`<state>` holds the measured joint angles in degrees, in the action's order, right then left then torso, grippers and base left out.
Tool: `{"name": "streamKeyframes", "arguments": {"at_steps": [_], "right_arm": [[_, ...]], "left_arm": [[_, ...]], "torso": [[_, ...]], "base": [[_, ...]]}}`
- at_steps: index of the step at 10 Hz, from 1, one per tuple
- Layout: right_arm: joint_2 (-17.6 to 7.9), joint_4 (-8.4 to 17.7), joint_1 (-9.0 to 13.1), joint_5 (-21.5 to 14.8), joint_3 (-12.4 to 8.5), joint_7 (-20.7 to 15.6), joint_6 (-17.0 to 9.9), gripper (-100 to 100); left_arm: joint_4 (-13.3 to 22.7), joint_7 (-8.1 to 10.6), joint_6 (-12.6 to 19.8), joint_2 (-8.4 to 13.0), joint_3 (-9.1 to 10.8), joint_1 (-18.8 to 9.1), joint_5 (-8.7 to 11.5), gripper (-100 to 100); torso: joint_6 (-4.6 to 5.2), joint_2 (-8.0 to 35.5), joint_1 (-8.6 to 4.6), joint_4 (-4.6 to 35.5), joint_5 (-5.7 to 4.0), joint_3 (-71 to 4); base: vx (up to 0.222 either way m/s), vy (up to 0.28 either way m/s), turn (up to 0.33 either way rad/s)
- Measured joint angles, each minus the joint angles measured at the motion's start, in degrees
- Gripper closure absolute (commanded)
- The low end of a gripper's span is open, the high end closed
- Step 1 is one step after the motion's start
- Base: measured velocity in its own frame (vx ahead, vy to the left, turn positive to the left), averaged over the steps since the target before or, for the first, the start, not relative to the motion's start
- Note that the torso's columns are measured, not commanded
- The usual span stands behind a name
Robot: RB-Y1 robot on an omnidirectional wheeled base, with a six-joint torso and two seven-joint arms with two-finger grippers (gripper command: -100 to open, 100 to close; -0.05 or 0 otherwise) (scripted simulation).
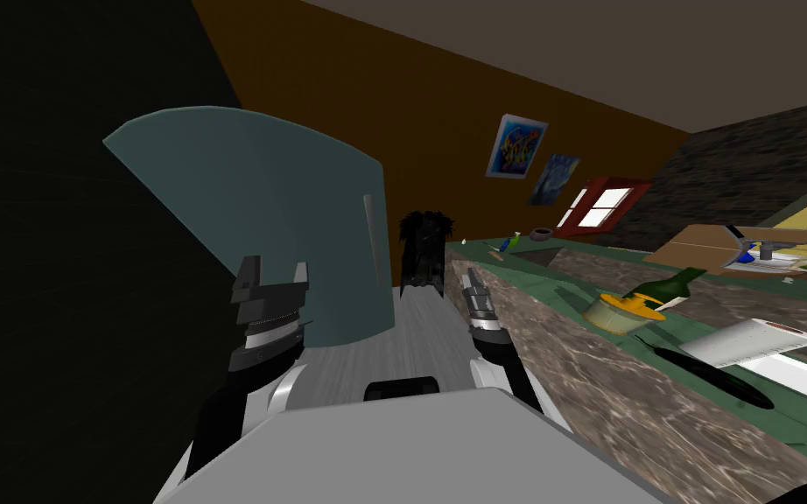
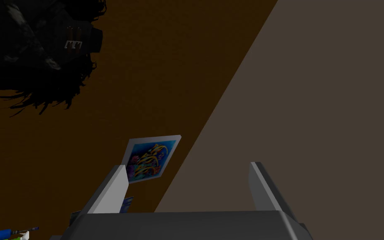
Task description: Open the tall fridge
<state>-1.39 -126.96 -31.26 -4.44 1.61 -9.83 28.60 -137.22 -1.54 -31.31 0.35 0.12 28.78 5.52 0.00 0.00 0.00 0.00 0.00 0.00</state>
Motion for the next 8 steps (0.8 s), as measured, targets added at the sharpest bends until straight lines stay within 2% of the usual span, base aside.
{"name": "streamKeyframes", "arguments": {"at_steps": [2,8], "right_arm": [[0.0,0.0,0.0,0.0,0.0,0.0,0.0,0],[0.0,0.0,0.0,0.0,0.0,0.0,0.0,0]], "left_arm": [[0.0,0.00,0.0,0.0,0.00,0.0,0.0,0],[0.0,0.00,0.0,0.0,0.00,0.0,0.0,0]], "torso": [[0.00,6.0,0.00,6.0,0.00,-12.0],[0.00,31.2,0.00,31.1,0.00,-62.3]], "base": [[0.000,0.000,0.000],[0.000,0.000,0.000]]}}
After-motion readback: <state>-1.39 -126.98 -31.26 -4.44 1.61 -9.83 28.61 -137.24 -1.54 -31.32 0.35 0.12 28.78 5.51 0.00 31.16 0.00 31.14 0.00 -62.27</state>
